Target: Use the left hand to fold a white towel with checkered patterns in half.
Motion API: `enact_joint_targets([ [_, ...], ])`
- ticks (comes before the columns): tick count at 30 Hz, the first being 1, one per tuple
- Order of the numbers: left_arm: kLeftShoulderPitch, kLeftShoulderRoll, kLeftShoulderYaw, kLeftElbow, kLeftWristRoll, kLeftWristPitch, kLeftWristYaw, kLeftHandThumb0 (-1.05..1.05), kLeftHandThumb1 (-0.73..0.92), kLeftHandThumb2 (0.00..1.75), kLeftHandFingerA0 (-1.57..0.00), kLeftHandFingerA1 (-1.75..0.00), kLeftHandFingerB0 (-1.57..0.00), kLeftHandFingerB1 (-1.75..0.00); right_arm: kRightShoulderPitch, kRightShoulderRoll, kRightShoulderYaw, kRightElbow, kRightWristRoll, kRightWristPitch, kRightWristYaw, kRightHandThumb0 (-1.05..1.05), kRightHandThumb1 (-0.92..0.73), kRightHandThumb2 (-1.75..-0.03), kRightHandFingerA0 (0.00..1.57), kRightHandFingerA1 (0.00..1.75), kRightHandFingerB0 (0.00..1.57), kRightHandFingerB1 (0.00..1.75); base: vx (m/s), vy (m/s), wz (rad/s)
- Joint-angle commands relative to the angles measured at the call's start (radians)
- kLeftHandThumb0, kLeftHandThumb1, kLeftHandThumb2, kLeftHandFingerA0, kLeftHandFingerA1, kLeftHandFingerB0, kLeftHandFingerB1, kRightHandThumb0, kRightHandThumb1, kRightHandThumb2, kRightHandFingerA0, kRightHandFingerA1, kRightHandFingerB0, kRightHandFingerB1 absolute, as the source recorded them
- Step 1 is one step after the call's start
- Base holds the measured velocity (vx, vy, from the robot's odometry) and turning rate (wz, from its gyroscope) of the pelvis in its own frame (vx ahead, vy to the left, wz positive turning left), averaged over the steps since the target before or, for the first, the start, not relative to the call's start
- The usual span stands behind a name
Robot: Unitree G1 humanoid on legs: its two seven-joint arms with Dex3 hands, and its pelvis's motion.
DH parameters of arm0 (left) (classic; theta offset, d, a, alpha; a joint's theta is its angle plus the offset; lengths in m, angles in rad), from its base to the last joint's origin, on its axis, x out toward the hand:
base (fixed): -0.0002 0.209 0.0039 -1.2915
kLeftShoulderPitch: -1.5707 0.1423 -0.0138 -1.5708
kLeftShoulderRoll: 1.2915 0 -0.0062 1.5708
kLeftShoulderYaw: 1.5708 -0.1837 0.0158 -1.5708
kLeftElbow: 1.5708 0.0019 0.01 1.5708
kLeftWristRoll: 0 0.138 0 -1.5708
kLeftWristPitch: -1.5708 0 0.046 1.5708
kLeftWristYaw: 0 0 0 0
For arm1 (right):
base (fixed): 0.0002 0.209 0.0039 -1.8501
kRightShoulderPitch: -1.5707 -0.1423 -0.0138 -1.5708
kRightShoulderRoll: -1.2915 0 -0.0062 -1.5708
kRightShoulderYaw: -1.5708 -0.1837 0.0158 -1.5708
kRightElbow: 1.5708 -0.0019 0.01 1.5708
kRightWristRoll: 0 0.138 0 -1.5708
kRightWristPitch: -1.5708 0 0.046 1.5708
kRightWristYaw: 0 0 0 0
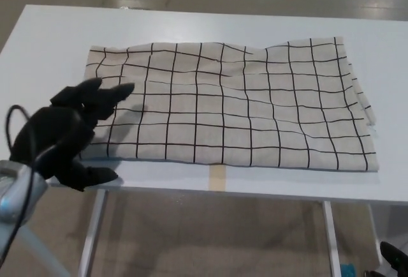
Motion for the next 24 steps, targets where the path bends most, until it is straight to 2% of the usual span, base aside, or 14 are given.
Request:
enact_joint_targets([
  [1,-0.08,0.02,-0.094,0.1,0.12,0.081,0.076,-0.34,0.27,0.64,0.0,-0.12,0.0,-0.17,0.001,-0.016,-0.004,0.016,0.023,-0.037,0.0,-0.58,-0.71,-0.62,0.43,0.46,0.35,0.36,0.0,0.0,0.0],
  [7,-0.129,0.026,-0.178,0.139,0.176,0.134,0.126,-0.28,0.23,0.63,0.0,-0.15,0.0,-0.21,0.009,-0.019,0.0,0.019,0.023,-0.051,-0.001,-0.58,-0.71,-0.62,0.43,0.46,0.35,0.36,0.0,0.0,0.0],
  [8,-0.138,0.027,-0.201,0.147,0.203,0.148,0.156,-0.27,0.24,0.64,0.0,-0.17,0.0,-0.23,0.009,-0.018,0.0,0.019,0.025,-0.049,-0.002,-0.6,-0.57,-0.91,0.37,0.56,0.3,0.49,0.0,0.0,0.0],
  [9,-0.145,0.029,-0.22,0.154,0.222,0.159,0.178,-0.23,0.42,0.56,0.0,-0.08,0.0,-0.17,0.01,-0.016,0.001,0.019,0.026,-0.049,-0.004,-0.6,-0.57,-0.91,0.37,0.56,0.3,0.49,0.0,0.0,0.0],
  [11,-0.155,0.033,-0.241,0.163,0.24,0.166,0.204,-0.22,0.44,0.55,0.0,-0.09,0.0,-0.18,0.01,-0.013,0.002,0.02,0.026,-0.049,-0.006,-0.6,-0.57,-0.91,0.37,0.56,0.3,0.49,0.0,0.0,0.0],
  [12,-0.166,0.037,-0.264,0.175,0.256,0.17,0.232,-0.22,0.46,0.56,0.0,-0.1,0.0,-0.2,0.01,-0.013,0.003,0.022,0.028,-0.049,-0.007,-0.57,-0.71,-0.62,0.43,0.45,0.37,0.36,0.0,0.0,0.0],
  [17,-0.193,0.042,-0.33,0.196,0.302,0.191,0.298,-0.17,0.52,0.55,0.0,-0.11,0.0,-0.21,0.015,-0.011,0.006,0.022,0.035,-0.049,-0.001,-0.57,-0.71,-0.62,0.43,0.45,0.37,0.36,0.0,0.0,0.0],
  [18,-0.201,0.038,-0.34,0.203,0.299,0.192,0.306,-0.18,0.53,0.56,0.0,-0.12,0.0,-0.22,0.014,-0.013,0.007,0.019,0.032,-0.046,-0.005,-0.6,-0.57,-0.91,0.37,0.56,0.3,0.49,0.0,0.0,0.0],
  [24,-0.247,0.008,-0.385,0.255,0.305,0.212,0.335,-0.26,0.51,0.58,0.0,-0.13,0.0,-0.21,0.003,-0.011,0.006,0.017,0.038,-0.045,-0.006,-0.6,-0.57,-0.91,0.37,0.56,0.3,0.5,0.0,0.0,0.0],
])
